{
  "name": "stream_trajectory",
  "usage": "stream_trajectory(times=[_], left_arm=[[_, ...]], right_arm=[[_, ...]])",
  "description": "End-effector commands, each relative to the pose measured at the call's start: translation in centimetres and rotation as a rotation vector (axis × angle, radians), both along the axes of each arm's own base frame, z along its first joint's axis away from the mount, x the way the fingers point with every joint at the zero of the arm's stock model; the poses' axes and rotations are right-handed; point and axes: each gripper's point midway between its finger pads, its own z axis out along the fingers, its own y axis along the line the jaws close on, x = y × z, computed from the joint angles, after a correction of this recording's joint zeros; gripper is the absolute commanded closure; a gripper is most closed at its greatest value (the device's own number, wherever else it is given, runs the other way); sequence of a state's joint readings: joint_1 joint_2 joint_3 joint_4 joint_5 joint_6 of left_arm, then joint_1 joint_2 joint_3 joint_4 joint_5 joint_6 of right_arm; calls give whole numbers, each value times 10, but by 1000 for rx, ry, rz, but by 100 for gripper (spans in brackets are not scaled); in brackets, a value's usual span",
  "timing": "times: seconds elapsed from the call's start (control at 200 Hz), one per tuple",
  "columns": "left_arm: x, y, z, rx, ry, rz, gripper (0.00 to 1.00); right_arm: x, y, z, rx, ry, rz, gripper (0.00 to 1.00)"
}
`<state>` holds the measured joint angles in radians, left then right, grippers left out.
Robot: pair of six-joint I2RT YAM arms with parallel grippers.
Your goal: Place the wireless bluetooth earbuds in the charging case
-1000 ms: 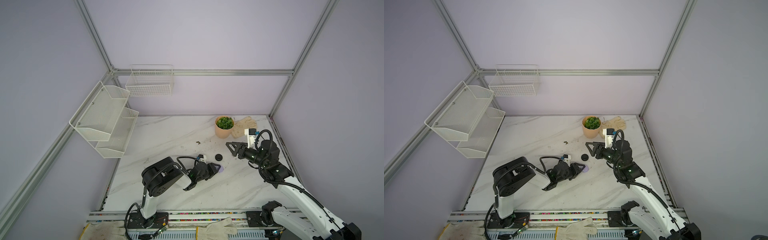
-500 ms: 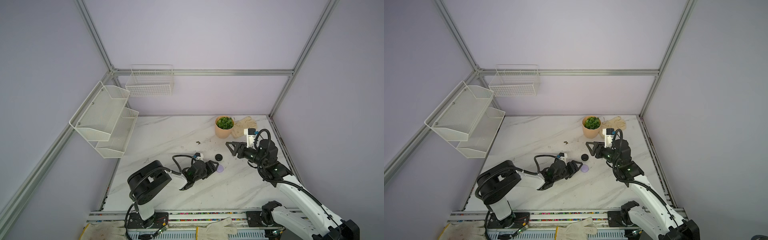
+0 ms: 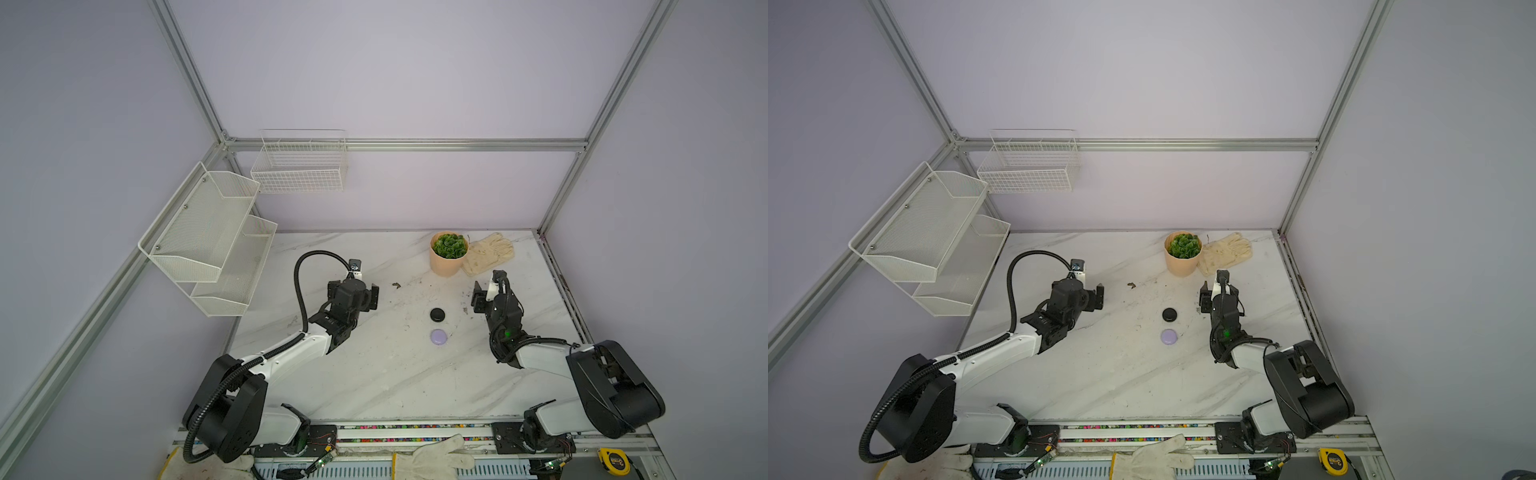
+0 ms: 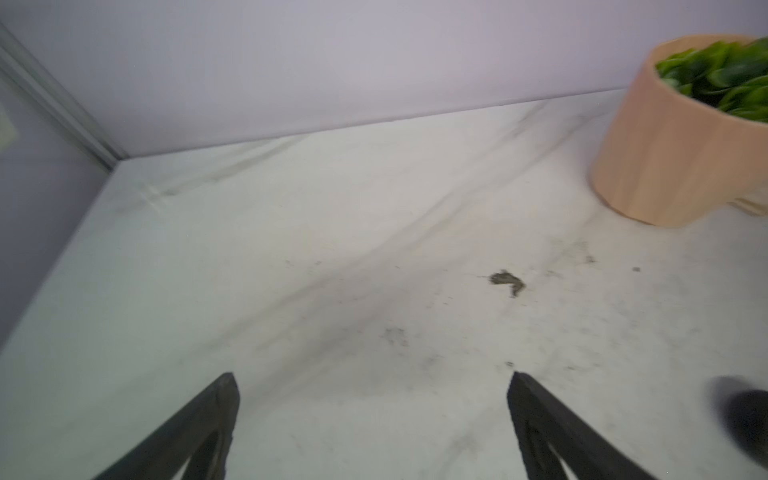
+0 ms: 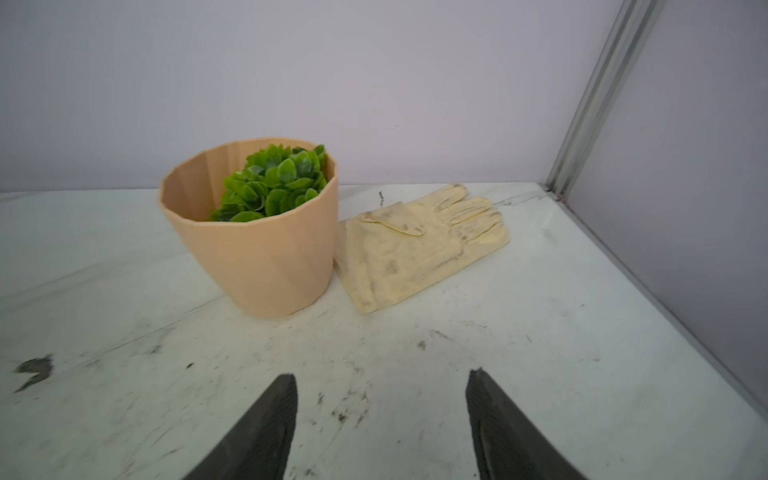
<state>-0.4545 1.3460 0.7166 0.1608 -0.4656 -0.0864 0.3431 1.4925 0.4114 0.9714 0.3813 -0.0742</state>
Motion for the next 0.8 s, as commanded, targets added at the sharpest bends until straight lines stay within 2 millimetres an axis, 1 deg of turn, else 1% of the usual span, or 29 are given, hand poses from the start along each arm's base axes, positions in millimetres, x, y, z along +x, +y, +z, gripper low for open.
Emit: stream_trajectory(times=[0.0,0.02,0.06,0.105,0.12,0.13,0.155,0.185,0.235,0.285,0.355,0.4,0.415,0.42,0.435,0.52,0.57,0.62,0.68,0.74,0.77,0.795], left_arm=[[6,51,-3,147,-93,-12,1],[8,60,-7,130,-91,5,1],[12,78,-17,114,-74,46,1],[16,95,-28,98,-60,89,1],[16,99,-27,90,-71,95,1],[17,103,-38,89,-51,106,1],[17,113,-45,68,-51,136,1],[17,123,-48,27,-70,167,1],[16,136,-43,-49,-133,199,1],[14,139,-45,-107,-150,172,2],[10,145,-55,-125,-163,192,2],[13,141,-60,-121,-152,162,2],[14,139,-61,-115,-152,148,1],[14,138,-62,-112,-152,145,1],[14,137,-62,-105,-154,134,0],[14,135,-62,-105,-161,124,1],[15,136,-63,-103,-160,126,0],[16,136,-63,-102,-164,127,1],[15,136,-63,-104,-164,128,0],[16,136,-63,-103,-165,128,1],[15,136,-63,-103,-164,127,1],[15,136,-63,-103,-164,127,0]], right_arm=[[3,-26,32,-56,-196,-102,31],[3,-27,29,-44,-202,-94,31],[2,-29,32,-69,-232,-93,31],[4,-28,30,-23,-243,-62,31],[5,-28,30,-15,-248,-46,31],[6,-28,31,-15,-254,-39,30],[10,-32,27,-6,-247,-48,30],[14,-34,18,9,-225,-46,31],[15,-40,13,20,-241,-25,31],[15,-42,8,32,-240,-7,30],[23,-39,2,42,-217,13,30],[30,-39,-3,43,-174,23,27],[33,-39,-5,44,-161,26,10],[33,-39,-5,45,-159,26,6],[36,-39,-6,46,-152,30,3],[40,-41,-8,53,-136,37,3],[42,-45,-9,63,-134,13,3],[39,-52,-7,47,-138,-24,3],[41,-49,-9,56,-133,-10,3],[39,-50,-7,45,-138,-14,3],[42,-44,-9,59,-129,16,3],[46,-44,-12,78,-115,32,3]])
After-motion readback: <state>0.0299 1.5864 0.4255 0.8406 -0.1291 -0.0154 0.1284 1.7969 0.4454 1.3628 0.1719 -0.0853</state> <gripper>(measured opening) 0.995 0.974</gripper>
